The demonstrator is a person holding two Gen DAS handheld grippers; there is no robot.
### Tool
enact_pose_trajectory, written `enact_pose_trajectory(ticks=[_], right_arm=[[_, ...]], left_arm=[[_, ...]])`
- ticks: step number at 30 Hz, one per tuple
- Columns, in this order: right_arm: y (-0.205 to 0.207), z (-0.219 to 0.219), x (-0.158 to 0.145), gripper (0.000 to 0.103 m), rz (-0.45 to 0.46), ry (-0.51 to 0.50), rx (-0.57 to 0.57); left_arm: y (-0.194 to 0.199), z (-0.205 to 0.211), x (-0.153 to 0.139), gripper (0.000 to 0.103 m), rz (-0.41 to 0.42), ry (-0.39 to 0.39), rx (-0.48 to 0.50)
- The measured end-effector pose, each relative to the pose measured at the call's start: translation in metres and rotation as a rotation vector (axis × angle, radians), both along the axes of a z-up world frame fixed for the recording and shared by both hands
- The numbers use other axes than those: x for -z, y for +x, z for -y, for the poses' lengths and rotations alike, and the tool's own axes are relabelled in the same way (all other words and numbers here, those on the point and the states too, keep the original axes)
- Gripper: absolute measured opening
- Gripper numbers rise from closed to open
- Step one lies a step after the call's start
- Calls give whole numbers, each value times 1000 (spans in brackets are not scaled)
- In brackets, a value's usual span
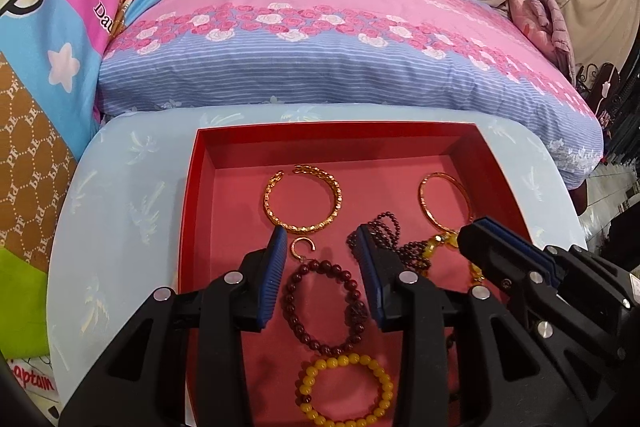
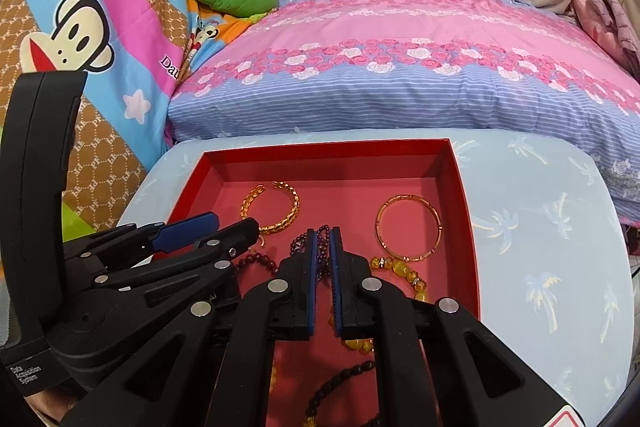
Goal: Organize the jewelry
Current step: 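Carry the hoop earring and garnet strand into the red tray and open both tools, then withdraw both open tools from the tray toward the gold ring and hoop earring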
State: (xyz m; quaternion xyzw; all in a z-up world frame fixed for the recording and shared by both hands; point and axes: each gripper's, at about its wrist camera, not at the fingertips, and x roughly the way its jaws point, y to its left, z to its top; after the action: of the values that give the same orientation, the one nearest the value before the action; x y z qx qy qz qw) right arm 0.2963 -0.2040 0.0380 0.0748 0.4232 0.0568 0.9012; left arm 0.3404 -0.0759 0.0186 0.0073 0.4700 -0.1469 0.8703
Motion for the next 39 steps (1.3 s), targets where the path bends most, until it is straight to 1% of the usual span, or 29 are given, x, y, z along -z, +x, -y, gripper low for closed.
enact_pose_trajectory(ticks=[13, 21, 33, 39], right_arm=[[-63, 0, -27, 9, 33, -4, 10], [-109, -4, -35, 9, 39, 1, 5], [-169, -3, -31, 9, 23, 11, 11], [-196, 2, -14, 9, -22, 11, 22]], left_arm=[[-59, -1, -29, 34, 34, -19, 17], [-101, -7, -35, 34, 37, -18, 24], [-158, -4, -30, 34, 26, -3, 47], [-184, -3, -17, 35, -6, -1, 67]])
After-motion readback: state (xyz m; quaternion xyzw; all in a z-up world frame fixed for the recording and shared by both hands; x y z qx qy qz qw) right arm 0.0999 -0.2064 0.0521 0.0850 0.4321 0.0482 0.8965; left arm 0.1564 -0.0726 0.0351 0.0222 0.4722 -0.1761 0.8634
